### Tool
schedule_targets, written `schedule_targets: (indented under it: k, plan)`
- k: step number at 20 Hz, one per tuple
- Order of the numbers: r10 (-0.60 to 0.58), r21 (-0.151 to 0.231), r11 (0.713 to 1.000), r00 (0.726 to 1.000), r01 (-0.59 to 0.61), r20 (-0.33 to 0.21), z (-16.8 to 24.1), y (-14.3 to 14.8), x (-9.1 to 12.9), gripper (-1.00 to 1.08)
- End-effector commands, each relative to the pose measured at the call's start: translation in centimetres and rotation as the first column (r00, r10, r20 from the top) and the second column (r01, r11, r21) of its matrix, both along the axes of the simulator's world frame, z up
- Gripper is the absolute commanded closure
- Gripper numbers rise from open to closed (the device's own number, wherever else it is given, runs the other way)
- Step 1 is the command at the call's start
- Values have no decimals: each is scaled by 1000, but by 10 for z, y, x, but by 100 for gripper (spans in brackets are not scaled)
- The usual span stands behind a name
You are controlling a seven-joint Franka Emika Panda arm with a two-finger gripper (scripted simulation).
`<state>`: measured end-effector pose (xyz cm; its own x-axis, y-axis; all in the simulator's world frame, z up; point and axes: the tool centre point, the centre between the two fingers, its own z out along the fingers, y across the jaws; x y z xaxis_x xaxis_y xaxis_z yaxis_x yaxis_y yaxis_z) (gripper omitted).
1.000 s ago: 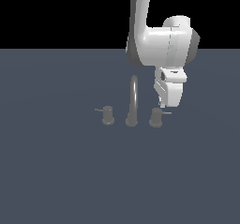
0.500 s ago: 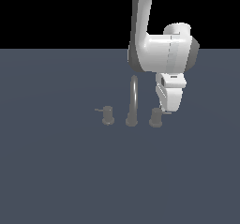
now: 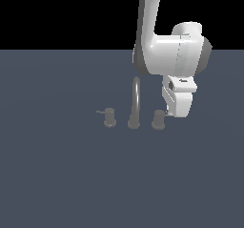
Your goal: Turn on the faucet by rotating a designated handle.
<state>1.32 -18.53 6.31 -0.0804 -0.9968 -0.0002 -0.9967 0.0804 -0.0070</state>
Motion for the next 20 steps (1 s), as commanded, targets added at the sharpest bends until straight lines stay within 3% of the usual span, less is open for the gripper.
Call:
schedule_targets:
  k: [1, 14, 16, 20]
  plan:
    - [0, 0, 1000, 1000, 0, 0, 0, 0, 0, 108]
    - [-6, 0, 1000, 1000, 6, -6, 0, 6, -43, 108]
    - [-17, -7, 1000, 1000, 17, 7, 0, -4, -36, 108]
    - [-14, -5, 1000, 1000, 14, 2, 0, 12, -45, 108]
